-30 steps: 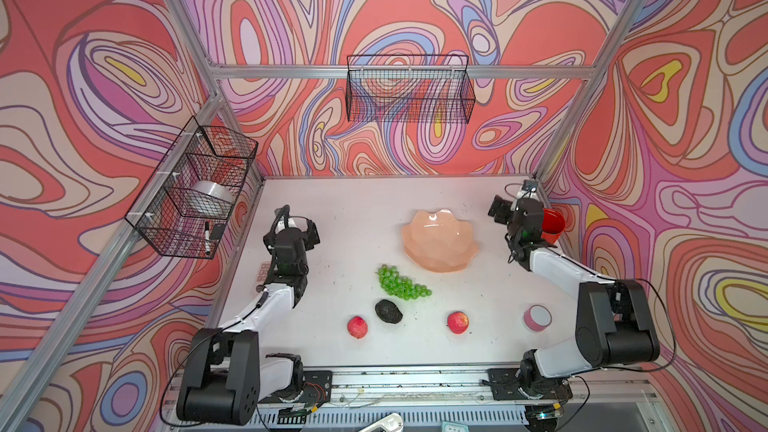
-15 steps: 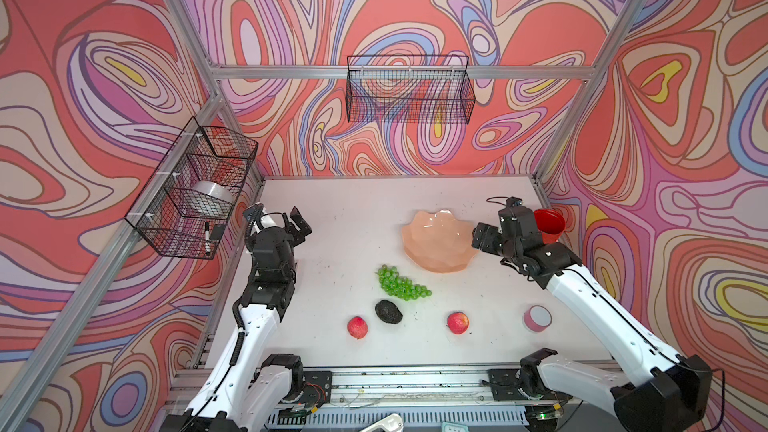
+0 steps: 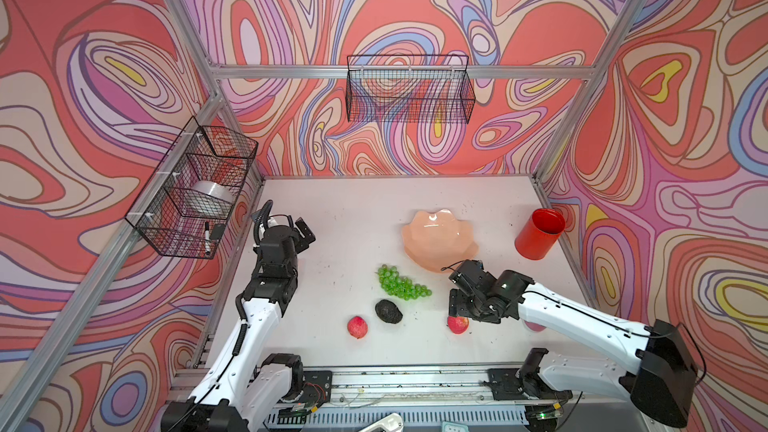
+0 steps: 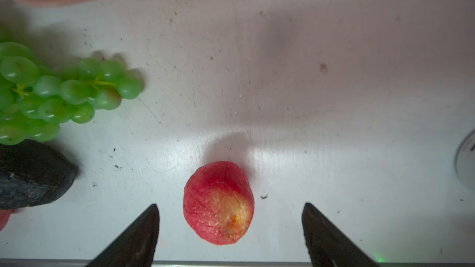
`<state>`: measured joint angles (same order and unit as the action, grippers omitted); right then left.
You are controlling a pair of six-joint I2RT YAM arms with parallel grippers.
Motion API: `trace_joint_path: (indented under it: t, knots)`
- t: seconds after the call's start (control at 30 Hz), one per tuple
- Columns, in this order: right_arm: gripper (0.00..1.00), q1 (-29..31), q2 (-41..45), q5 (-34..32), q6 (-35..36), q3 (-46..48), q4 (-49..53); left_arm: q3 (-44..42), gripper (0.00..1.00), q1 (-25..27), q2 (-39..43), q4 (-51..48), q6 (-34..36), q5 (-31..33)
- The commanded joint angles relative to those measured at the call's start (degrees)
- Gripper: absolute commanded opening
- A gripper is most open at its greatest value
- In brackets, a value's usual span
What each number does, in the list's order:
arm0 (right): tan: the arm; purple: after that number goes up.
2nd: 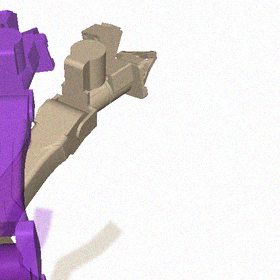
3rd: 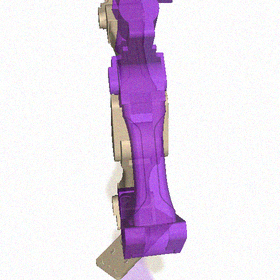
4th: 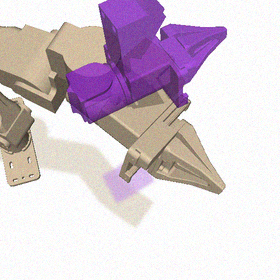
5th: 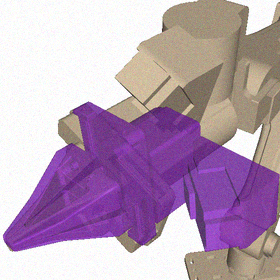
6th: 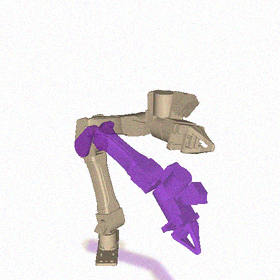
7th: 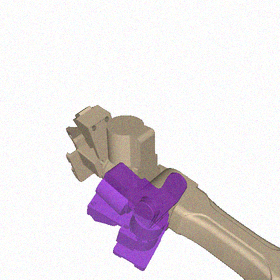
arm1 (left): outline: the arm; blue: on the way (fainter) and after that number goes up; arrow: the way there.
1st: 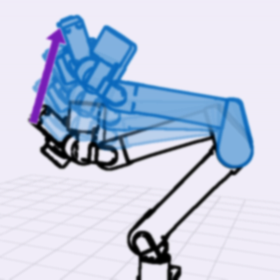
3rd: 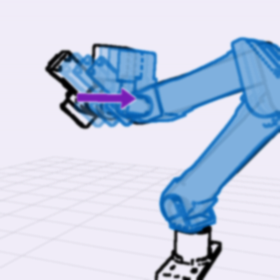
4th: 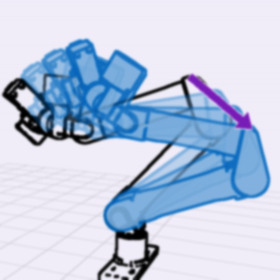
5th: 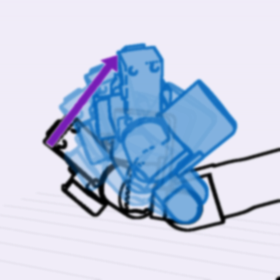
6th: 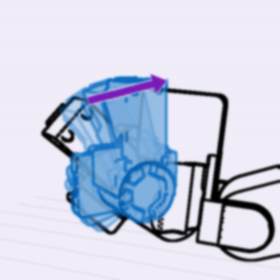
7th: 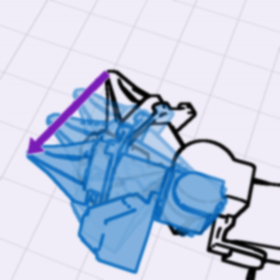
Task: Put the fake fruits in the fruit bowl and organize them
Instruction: 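Lower the right gripper over the nearer red apple while the left arm rises, then grasp the red apple with the right gripper and lower it into the peach bowl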
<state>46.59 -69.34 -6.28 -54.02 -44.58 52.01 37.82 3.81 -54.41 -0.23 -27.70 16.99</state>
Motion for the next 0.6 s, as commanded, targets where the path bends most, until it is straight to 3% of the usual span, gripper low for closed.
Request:
trace_joint_path:
  t: [0.0, 0.43, 0.57]
  knots:
    - [0.89, 1.38, -3.86, 1.31, -4.52, 0.66, -6.0, 0.41, 0.99, 0.14, 0.54, -1.89, -1.04, -1.09]
    - [0.85, 5.39, -10.2, 2.78, -9.22, 4.56, -11.08, -0.01, 1.0, 0.1, 1.93, -1.88, -0.68, -1.36]
    - [0.76, 5.78, -10.42, 1.5, -9.31, 5.13, -10.98, -0.12, 1.0, 0.1, 1.94, -1.7, -0.64, -1.36]
